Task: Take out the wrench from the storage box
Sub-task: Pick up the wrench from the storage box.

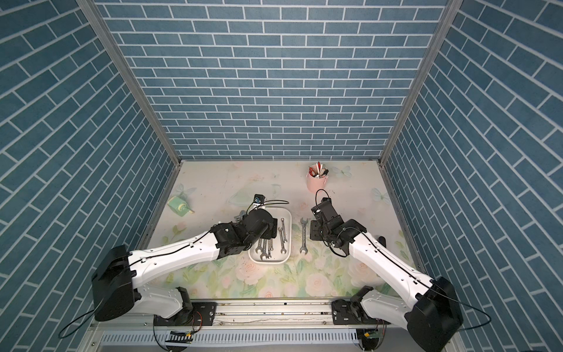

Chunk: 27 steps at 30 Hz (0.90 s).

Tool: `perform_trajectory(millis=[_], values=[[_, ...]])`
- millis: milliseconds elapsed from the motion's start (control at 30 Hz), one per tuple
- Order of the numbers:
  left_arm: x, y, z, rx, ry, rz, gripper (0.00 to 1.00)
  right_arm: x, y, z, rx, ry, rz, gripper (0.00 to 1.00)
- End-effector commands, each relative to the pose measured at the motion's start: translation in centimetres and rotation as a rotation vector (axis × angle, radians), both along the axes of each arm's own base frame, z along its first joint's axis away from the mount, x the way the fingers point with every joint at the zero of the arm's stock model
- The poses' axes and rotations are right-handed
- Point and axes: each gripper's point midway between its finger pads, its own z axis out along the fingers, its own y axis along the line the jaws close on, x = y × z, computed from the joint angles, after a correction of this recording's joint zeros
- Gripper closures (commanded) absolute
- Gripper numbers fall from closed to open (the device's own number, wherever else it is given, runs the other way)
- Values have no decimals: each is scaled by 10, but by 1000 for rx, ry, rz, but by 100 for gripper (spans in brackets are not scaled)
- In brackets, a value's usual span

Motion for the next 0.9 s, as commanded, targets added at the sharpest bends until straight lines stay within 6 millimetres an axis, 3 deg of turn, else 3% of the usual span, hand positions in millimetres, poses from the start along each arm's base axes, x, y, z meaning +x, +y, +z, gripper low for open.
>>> perform_trajectory(millis=[0, 533, 700, 867], values=[[-3, -6, -19, 48, 63, -11, 20, -7, -10, -4, -4, 5, -37, 44], [11, -14, -85, 154, 209, -14, 30, -25, -20, -21, 3, 30, -35, 43], [14, -8, -99, 163, 246, 8, 47, -24, -19, -22, 6, 31, -32, 43], [16, 1, -113, 191, 279, 42, 49, -24, -18, -26, 2, 41, -27, 43]])
